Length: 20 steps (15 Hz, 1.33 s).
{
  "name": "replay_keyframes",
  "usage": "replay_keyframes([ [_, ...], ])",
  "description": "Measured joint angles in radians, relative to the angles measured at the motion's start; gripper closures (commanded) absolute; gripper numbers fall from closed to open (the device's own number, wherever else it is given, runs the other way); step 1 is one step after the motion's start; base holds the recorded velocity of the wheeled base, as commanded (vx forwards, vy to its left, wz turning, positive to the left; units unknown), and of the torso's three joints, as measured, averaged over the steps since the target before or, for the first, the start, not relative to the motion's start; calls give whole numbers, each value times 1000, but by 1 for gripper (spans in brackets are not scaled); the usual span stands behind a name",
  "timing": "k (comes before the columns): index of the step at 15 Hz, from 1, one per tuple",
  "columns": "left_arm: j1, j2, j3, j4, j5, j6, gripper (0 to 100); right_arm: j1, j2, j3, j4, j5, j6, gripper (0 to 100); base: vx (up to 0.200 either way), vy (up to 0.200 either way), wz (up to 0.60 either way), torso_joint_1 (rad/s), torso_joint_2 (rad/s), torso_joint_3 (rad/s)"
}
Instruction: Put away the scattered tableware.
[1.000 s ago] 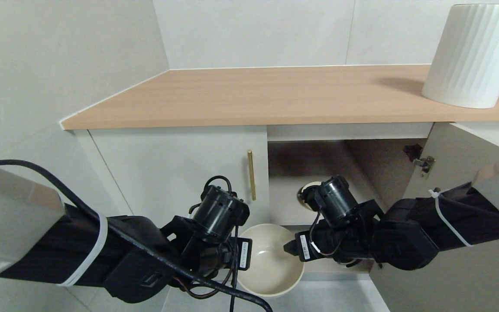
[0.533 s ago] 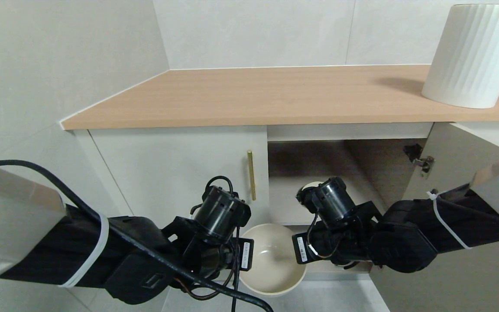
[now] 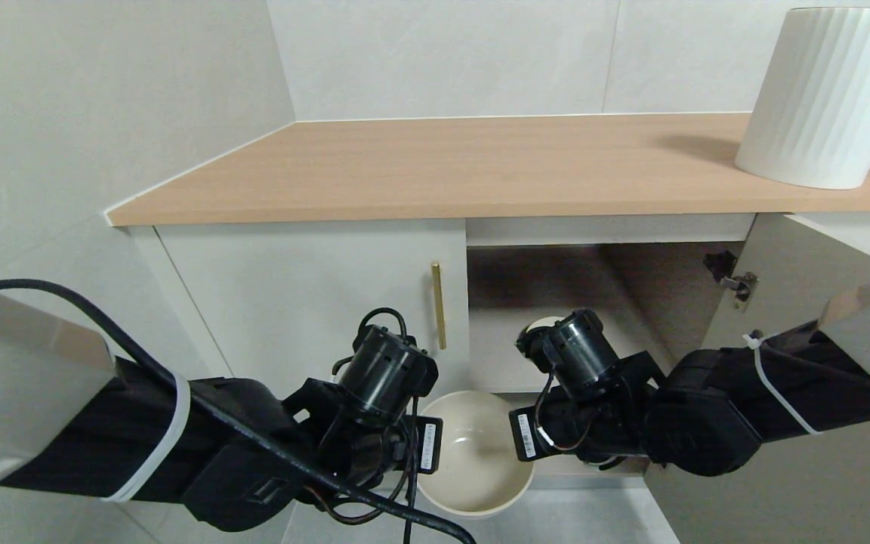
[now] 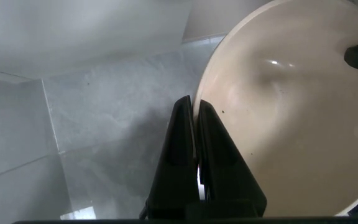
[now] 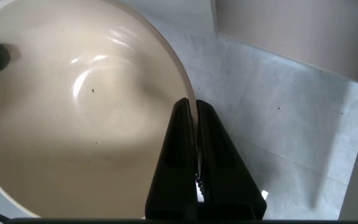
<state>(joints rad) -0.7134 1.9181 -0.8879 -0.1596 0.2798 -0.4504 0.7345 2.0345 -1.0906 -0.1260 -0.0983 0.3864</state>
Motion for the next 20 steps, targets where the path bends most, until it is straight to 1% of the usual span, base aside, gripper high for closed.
replay_keyframes([
  [7, 0, -1, -2, 2, 5, -1, 0, -2, 2, 1, 9, -2, -4, 100, 0, 0, 0, 0, 0, 0],
  [10, 1, -2, -2, 1, 18, -1, 0, -26, 5, -4, 45, -2, -16, 100, 0, 0, 0, 0, 0, 0],
  [12, 0, -2, -2, 1, 18, -1, 0, -79, 20, -42, 89, -24, -25, 100, 0, 0, 0, 0, 0, 0],
  [17, 0, -3, -2, 1, 19, -2, 0, -216, 79, -140, 90, -64, -17, 100, 0, 0, 0, 0, 0, 0],
  [19, 0, -3, -2, 0, 23, -2, 0, -258, 118, -197, 86, -100, 21, 100, 0, 0, 0, 0, 0, 0],
  [20, 0, -3, -2, -1, 23, -2, 0, -275, 141, -227, 78, -110, 60, 100, 0, 0, 0, 0, 0, 0],
])
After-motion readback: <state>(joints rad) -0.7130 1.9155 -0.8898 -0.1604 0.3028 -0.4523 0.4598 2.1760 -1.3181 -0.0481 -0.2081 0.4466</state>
